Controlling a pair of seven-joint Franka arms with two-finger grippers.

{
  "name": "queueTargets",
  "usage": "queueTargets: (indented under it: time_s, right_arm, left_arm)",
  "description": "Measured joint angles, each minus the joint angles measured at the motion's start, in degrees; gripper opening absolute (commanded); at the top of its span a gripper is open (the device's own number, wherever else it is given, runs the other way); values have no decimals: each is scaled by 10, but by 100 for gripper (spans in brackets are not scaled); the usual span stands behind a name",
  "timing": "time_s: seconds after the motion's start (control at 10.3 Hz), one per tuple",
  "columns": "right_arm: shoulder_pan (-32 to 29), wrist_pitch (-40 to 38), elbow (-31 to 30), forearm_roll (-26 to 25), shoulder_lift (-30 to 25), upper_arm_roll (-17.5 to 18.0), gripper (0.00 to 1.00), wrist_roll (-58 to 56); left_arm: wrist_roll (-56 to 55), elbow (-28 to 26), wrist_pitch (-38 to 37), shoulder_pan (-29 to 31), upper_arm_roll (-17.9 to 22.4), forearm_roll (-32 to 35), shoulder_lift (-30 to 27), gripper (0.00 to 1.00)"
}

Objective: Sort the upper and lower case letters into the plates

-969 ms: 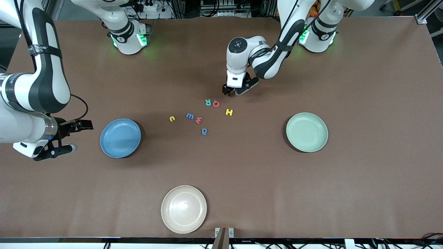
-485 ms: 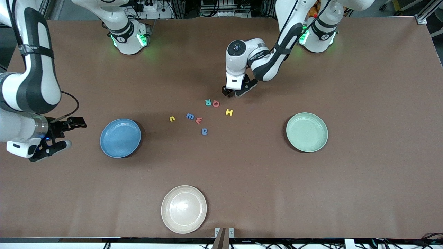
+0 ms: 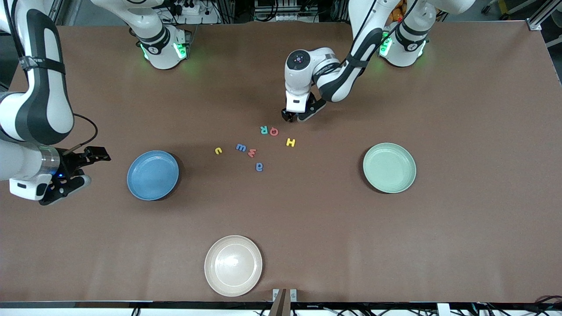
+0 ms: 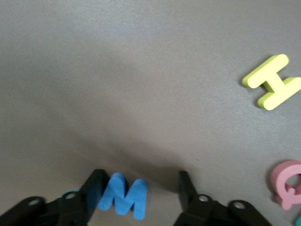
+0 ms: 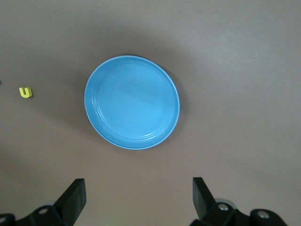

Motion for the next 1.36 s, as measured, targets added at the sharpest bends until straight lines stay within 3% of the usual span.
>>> queueTargets:
  time_s: [1.07, 1.36]
  right_arm:
    - [128, 30, -2, 1, 13, 4, 100, -1]
    - [162, 69, -23, 1, 16, 4, 100, -1]
  left_arm:
    - [-19, 3, -18, -9, -18, 1, -1, 63]
    - [-11, 4, -30, -6, -17, 2, -2, 60]
